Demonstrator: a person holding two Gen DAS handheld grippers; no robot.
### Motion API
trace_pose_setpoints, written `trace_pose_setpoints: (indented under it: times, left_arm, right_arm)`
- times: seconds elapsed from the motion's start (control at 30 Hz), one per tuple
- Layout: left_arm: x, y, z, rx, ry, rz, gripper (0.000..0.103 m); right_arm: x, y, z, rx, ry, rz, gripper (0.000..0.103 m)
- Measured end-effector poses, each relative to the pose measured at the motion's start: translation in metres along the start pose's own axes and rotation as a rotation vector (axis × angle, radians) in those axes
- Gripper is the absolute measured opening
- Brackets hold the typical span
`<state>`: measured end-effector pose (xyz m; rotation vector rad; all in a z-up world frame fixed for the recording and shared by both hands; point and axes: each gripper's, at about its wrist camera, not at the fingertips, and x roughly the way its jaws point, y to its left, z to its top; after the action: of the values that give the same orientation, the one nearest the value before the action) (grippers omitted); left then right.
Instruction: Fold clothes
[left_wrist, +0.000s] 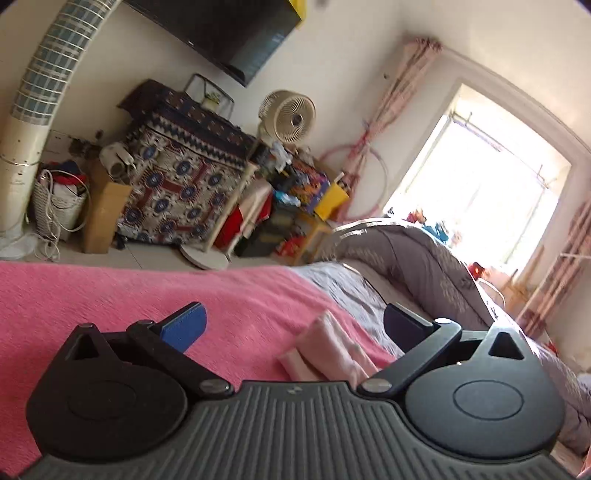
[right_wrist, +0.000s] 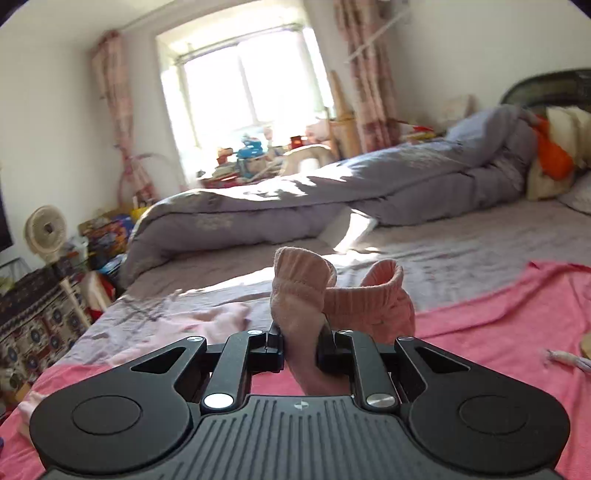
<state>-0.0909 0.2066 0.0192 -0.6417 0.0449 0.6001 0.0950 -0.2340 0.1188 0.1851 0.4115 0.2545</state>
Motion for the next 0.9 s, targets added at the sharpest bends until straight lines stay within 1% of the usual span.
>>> trace_pose_setpoints:
  times: [0.1,0.17,0.2,0.27,0.3,0.33,0.37,0.43,0.47,0.5,0.53,0.57,0.63,0.67,0.7,0.73,0.8,0.9]
  left_arm:
    - [-0.008,0.014,0.007,-0.049,-0.049,0.142,0.102]
    - [-0.012,0.029,0.013,-0.119,-0.067,0.161,0.102]
    - [-0.015,0.038,0.014,-0.158,-0.085,0.153,0.102]
    - [-0.021,0.052,0.016,-0.208,-0.122,0.146,0.102]
    - [-0.022,0.055,0.016,-0.217,-0.130,0.145,0.103]
    - [-0.022,0.056,0.015,-0.214,-0.131,0.148,0.103]
    - [-0.020,0.054,0.015,-0.197,-0.123,0.160,0.103]
    - [-0.016,0.050,0.014,-0.165,-0.104,0.185,0.103]
    - [-0.015,0.049,0.014,-0.160,-0.100,0.189,0.103]
    - [-0.014,0.048,0.014,-0.156,-0.097,0.193,0.102]
    - [-0.014,0.046,0.014,-0.156,-0.098,0.193,0.102]
    - [-0.014,0.046,0.014,-0.157,-0.099,0.191,0.103]
    - [-0.013,0.045,0.013,-0.153,-0.097,0.193,0.103]
    - [-0.013,0.043,0.013,-0.147,-0.093,0.193,0.103]
    - [-0.012,0.042,0.012,-0.142,-0.089,0.194,0.103]
    - [-0.011,0.041,0.012,-0.136,-0.085,0.195,0.103]
    - [-0.010,0.039,0.012,-0.129,-0.081,0.198,0.102]
    - [-0.009,0.037,0.011,-0.119,-0.077,0.202,0.102]
  right_arm:
    - [0.033,0.117,0.003,-0.138,0.045,0.185,0.017]
    - [0.057,0.195,-0.002,-0.227,0.079,0.300,0.017]
    - [0.072,0.230,-0.014,-0.267,0.102,0.340,0.017]
    - [0.098,0.285,-0.049,-0.332,0.162,0.407,0.017]
    - [0.111,0.310,-0.067,-0.362,0.193,0.440,0.018]
    - [0.113,0.320,-0.076,-0.376,0.208,0.462,0.019]
    - [0.105,0.316,-0.078,-0.374,0.208,0.476,0.024]
    - [0.090,0.307,-0.080,-0.372,0.208,0.502,0.029]
    - [0.083,0.303,-0.081,-0.371,0.209,0.515,0.042]
    - [0.075,0.298,-0.082,-0.370,0.209,0.529,0.071]
    - [0.067,0.294,-0.084,-0.368,0.209,0.542,0.084]
    - [0.060,0.290,-0.085,-0.367,0.209,0.555,0.089]
    - [0.045,0.281,-0.087,-0.365,0.209,0.582,0.090]
    - [0.037,0.277,-0.088,-0.363,0.209,0.595,0.092]
    - [0.029,0.273,-0.090,-0.362,0.209,0.608,0.098]
    - [0.024,0.256,-0.090,-0.330,0.212,0.582,0.100]
    - [0.016,0.200,-0.091,-0.215,0.223,0.463,0.103]
    - [0.005,0.116,-0.092,-0.042,0.236,0.282,0.103]
